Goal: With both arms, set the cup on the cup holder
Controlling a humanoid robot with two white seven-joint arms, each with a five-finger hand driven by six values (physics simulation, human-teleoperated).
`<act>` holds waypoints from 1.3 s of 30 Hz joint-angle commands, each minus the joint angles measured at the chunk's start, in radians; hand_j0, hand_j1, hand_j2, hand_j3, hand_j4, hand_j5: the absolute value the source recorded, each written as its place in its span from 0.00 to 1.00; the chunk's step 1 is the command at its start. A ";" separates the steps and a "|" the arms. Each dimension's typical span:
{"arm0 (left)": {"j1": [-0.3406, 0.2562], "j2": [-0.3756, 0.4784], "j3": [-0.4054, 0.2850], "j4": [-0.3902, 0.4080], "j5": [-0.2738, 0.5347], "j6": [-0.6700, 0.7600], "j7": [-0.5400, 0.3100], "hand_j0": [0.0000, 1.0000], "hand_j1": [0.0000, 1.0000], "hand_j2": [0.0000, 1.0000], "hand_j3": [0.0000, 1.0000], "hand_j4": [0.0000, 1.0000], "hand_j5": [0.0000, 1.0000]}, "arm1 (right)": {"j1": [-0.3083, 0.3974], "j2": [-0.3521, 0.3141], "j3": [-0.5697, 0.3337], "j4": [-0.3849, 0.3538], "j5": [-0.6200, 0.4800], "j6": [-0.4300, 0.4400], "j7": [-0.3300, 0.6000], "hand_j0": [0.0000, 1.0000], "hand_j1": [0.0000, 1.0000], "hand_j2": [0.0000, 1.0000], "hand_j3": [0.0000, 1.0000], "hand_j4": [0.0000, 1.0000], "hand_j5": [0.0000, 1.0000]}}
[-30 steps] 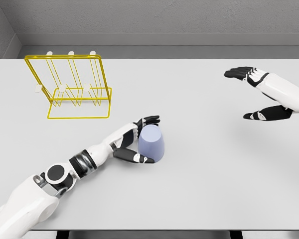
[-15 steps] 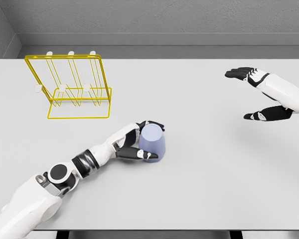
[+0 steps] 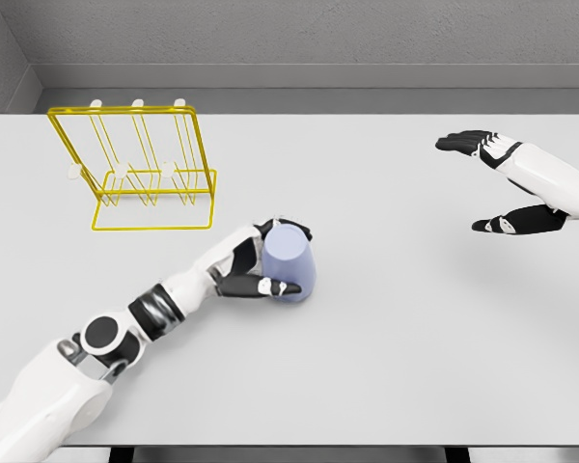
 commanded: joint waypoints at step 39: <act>-0.012 0.311 0.230 -0.186 0.189 0.003 0.002 0.62 0.62 0.62 0.62 0.62 0.62 | 0.000 -0.001 -0.002 0.000 -0.008 0.003 -0.001 1.00 1.00 1.00 1.00 1.00 1.00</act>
